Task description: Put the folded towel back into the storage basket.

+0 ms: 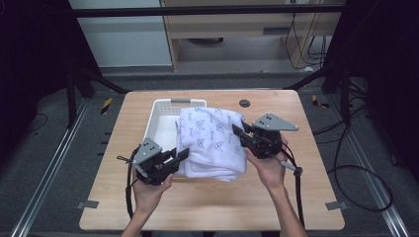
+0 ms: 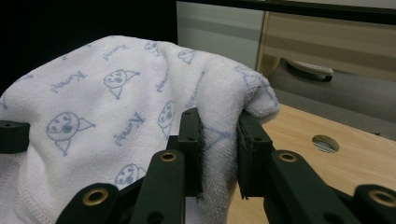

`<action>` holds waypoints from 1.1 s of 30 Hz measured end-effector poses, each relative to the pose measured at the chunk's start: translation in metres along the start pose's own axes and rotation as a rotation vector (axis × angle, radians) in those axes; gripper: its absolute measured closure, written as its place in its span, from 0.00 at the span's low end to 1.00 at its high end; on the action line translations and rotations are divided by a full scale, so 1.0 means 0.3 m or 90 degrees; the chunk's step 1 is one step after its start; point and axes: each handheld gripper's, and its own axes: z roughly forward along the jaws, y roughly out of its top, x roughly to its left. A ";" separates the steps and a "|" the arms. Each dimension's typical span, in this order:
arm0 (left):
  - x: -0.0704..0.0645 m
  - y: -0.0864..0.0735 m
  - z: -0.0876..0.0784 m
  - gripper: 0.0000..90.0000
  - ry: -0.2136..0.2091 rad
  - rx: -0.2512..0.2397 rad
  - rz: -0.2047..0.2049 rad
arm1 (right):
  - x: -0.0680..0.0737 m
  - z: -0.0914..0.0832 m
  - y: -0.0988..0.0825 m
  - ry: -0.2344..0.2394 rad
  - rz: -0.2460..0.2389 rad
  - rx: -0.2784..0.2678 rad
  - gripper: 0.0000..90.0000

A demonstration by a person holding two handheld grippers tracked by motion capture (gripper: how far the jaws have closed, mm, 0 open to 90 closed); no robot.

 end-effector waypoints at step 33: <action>0.161 0.027 -0.059 0.83 0.063 -0.034 -0.046 | 0.106 0.169 0.105 -0.002 -0.013 -0.022 0.83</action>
